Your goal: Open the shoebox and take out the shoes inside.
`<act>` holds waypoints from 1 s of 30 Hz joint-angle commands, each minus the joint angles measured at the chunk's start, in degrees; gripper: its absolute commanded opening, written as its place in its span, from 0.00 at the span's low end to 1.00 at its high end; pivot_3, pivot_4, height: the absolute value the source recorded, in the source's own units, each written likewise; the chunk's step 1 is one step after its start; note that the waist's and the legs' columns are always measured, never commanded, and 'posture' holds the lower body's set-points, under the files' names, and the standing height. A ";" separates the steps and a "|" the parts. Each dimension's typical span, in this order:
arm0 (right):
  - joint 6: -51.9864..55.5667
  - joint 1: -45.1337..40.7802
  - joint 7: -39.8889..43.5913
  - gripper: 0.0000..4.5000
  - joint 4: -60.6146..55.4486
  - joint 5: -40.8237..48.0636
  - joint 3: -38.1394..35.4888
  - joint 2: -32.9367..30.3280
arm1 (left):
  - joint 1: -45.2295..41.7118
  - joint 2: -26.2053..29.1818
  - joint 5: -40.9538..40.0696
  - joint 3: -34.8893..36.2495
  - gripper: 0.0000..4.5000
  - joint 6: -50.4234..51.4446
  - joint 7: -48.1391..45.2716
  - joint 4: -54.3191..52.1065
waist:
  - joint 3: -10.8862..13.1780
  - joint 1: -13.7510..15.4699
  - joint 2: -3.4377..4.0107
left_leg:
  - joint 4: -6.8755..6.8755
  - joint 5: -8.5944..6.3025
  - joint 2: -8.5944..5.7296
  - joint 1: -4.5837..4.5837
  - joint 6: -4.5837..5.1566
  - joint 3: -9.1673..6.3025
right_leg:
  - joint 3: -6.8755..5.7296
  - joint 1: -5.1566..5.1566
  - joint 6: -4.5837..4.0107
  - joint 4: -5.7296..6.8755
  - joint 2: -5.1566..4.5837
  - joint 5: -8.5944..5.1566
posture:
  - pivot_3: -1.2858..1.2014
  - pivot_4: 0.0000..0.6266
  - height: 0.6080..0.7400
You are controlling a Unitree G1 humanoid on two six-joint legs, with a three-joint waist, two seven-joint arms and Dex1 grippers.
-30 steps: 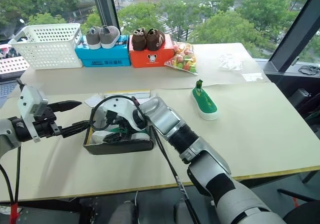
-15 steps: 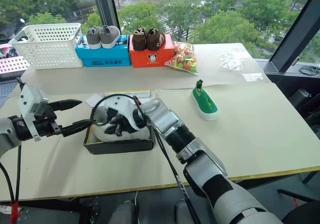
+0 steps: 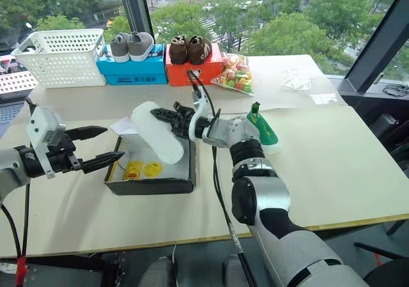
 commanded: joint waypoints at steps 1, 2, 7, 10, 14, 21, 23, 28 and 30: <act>2.16 -3.85 -0.30 0.11 -10.30 3.32 -0.58 -3.99 | -0.85 0.56 -0.39 0.52 1.00 -1.44 -0.78 -0.32 | 0.01 -0.01 0.01 | 0.00 0.00 0.00 0.00 0.00 0.01 | 0.00 0.00 0.00 0.00 0.00 0.00 | 0.52 0.24 1.00; 1.93 -3.74 0.01 0.11 -13.41 1.40 2.11 -5.62 | -0.89 0.59 -0.35 0.43 1.00 -1.50 -1.05 -0.13 | 0.01 0.03 0.01 | -0.01 0.00 0.00 0.00 0.00 0.00 | 0.00 0.00 0.00 -0.01 0.00 0.00 | 0.52 0.24 1.00; -7.17 -0.89 9.19 0.11 -31.18 -16.74 26.34 -23.24 | -4.19 -0.31 0.78 -3.28 1.00 -2.86 -2.32 2.75 | 0.09 0.67 0.06 | 0.00 0.00 -0.10 -0.15 0.00 0.00 | 0.00 -0.13 0.05 -0.04 -0.08 -0.02 | 0.52 0.24 1.00; -13.78 2.77 10.12 0.11 -33.25 -26.63 35.58 -30.97 | -6.38 -1.20 1.29 -5.74 1.00 -3.79 -2.69 4.21 | 0.05 0.49 0.00 | 0.02 0.00 -0.13 -0.18 -0.01 0.02 | 0.01 -0.16 0.09 -0.09 -0.11 -0.03 | 0.52 0.24 1.00; -15.97 6.99 6.93 0.11 -33.16 -32.52 38.61 -33.11 | -8.67 -2.01 2.53 -8.56 1.00 -5.27 -3.75 6.24 | 0.04 -0.49 -0.02 | -0.01 0.00 -0.13 -0.12 0.00 0.08 | 0.25 -0.25 0.07 0.03 -0.04 -0.01 | 0.52 0.24 1.00; -17.54 11.25 0.18 0.11 -28.12 -38.39 40.70 -26.39 | -12.96 -3.35 4.27 -11.83 1.00 -7.13 -5.23 9.92 | 0.07 -1.61 -0.01 | -0.04 0.01 -0.13 -0.22 0.01 0.11 | 0.43 -0.49 0.05 0.17 0.03 0.02 | 0.52 0.24 1.00; -18.98 12.00 -2.26 0.11 -25.19 -40.41 41.47 -24.44 | -13.40 -3.46 4.39 -12.02 1.00 -7.28 -5.38 10.20 | 0.06 -1.33 -0.01 | -0.04 0.01 -0.13 -0.24 0.01 0.11 | 0.43 -0.50 0.05 0.16 0.02 0.02 | 0.52 0.24 1.00; -21.32 12.85 -6.47 0.11 -19.28 -45.20 43.86 -20.68 | -12.92 -3.28 4.61 -11.62 1.00 -7.11 -5.62 9.70 | 0.01 -0.97 -0.09 | 0.10 0.02 -0.14 -0.27 0.00 0.12 | 0.40 -0.42 0.16 0.13 -0.01 0.08 | 0.52 0.24 1.00; -21.92 13.60 -7.13 0.11 -18.13 -46.81 44.79 -19.73 | -12.42 -3.04 4.53 -11.11 1.00 -6.87 -5.46 9.23 | -0.07 -1.01 -0.21 | 0.10 0.02 -0.13 -0.11 0.00 0.12 | 0.39 -0.25 0.16 0.11 -0.01 0.08 | 0.52 0.24 1.00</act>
